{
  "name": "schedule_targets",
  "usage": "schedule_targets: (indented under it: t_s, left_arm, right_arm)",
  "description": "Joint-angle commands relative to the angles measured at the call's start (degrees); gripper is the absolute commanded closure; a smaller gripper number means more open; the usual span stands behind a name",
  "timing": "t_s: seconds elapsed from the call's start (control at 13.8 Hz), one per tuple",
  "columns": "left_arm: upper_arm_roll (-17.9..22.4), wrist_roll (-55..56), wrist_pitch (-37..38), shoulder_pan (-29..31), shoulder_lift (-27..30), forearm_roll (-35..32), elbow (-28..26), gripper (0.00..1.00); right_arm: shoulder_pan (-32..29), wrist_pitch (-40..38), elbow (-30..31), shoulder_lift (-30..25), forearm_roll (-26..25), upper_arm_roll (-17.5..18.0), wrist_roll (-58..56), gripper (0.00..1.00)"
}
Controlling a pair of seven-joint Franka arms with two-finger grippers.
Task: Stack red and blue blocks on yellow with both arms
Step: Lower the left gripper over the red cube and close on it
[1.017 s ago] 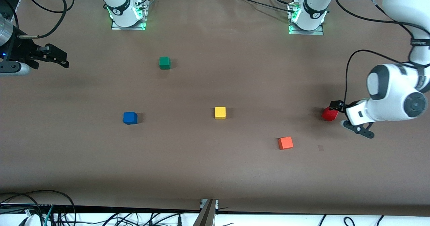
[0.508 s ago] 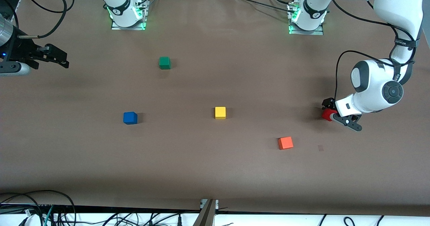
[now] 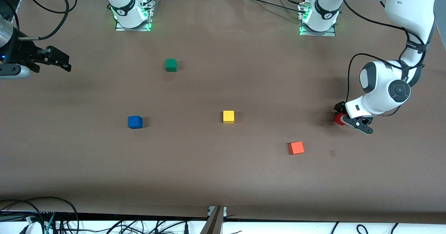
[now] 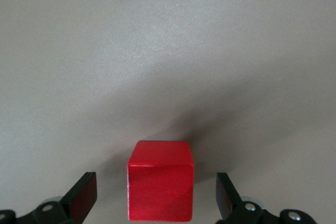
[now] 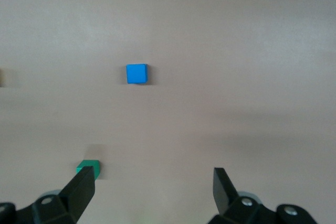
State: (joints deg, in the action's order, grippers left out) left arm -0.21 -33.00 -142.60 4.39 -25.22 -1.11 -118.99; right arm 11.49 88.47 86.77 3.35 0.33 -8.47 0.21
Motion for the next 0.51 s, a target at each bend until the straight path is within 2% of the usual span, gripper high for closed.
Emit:
schedule_targets:
  t_s: [0.0, 0.44]
  left_arm:
    - [-0.3, -0.9, -1.6, 0.5, 0.0, -1.0, -0.9, 0.0]
    - [-0.3, -1.0, -1.7, 0.6, -0.6, -1.0, -0.9, 0.0]
  right_arm:
    - [0.1, 0.4, -1.1, 0.8, 0.5, -0.1, -0.3, 0.0]
    - [-0.4, 0.3, -1.2, 1.4, 1.9, -0.1, -0.6, 0.0]
